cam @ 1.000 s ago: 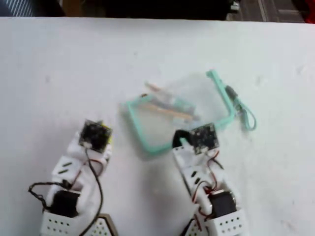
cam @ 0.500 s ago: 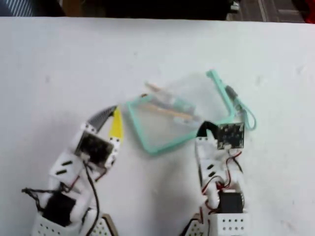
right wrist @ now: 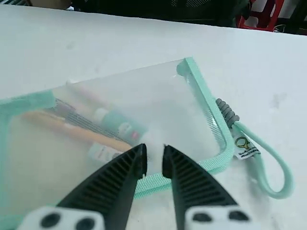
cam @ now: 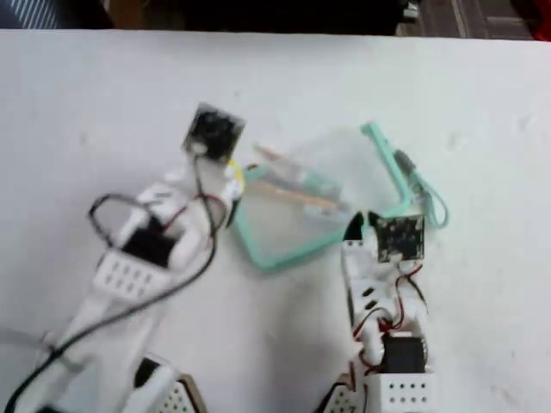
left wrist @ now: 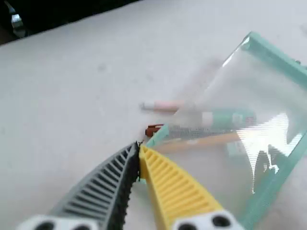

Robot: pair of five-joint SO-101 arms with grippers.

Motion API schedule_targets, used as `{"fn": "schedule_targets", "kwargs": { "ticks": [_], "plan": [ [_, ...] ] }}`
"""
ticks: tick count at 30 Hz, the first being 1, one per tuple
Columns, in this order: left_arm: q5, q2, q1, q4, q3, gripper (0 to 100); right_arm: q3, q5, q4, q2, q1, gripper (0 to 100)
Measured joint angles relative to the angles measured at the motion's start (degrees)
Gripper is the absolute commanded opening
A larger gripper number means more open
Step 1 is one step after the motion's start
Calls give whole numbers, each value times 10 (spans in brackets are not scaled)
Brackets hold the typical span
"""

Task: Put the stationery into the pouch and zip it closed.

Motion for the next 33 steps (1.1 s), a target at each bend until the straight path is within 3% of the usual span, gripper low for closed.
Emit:
{"fn": "schedule_targets", "kwargs": {
  "ticks": [8,11,19,25,33],
  "plan": [
    [4,116,-49,-35,-10,24,0,28,1,0,1,94],
    [29,119,-69,-35,-11,24,0,28,4,0,1,9],
    [69,119,-93,-35,-11,24,0,113,9,0,2,17],
    [69,119,-92,-39,-11,24,-4,118,-11,0,2,16],
    [69,119,-69,-148,56,24,-111,120,32,8,21,16]
  ]
}}
